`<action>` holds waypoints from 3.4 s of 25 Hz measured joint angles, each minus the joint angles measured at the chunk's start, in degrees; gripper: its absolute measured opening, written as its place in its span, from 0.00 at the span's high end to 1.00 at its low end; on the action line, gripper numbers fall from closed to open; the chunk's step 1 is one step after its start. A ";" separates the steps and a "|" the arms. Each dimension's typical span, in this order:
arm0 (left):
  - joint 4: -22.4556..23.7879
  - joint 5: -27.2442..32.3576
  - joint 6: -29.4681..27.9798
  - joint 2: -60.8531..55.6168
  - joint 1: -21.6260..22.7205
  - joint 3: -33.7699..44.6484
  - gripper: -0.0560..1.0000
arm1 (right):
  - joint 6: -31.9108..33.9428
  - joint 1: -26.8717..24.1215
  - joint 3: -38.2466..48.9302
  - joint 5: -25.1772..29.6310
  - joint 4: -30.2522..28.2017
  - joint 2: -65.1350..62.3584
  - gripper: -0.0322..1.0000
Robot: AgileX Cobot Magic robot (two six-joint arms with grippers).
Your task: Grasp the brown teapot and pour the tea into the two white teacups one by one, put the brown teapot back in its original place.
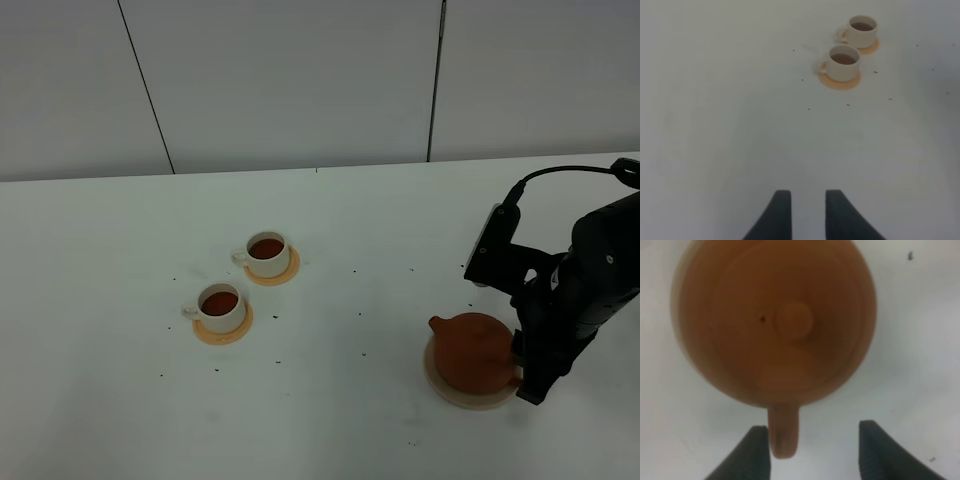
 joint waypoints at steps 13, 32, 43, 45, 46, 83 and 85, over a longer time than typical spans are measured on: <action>0.00 0.00 0.00 0.00 0.00 0.00 0.72 | 9.76 0.00 0.04 -0.11 -6.54 -18.65 0.56; 0.00 0.00 0.00 0.00 0.00 0.00 0.72 | 26.58 -16.37 0.04 6.54 -9.65 -52.90 0.63; 0.00 0.00 0.00 0.00 0.00 0.00 0.72 | 29.42 -17.70 8.06 13.69 -12.48 -73.39 0.65; 0.00 0.00 0.00 0.00 0.00 0.00 0.72 | 31.00 -17.70 11.12 13.68 -12.02 -77.32 0.66; 0.00 0.00 0.00 0.00 0.00 0.00 0.72 | 31.54 -17.70 12.51 13.68 -11.49 -78.81 0.67; 0.00 0.00 0.00 0.00 0.00 0.00 0.72 | 40.96 -17.70 29.82 29.50 6.09 -99.94 0.68; 0.00 0.00 0.00 0.00 0.00 0.00 0.72 | 41.01 -17.70 29.82 29.63 6.09 -99.94 0.68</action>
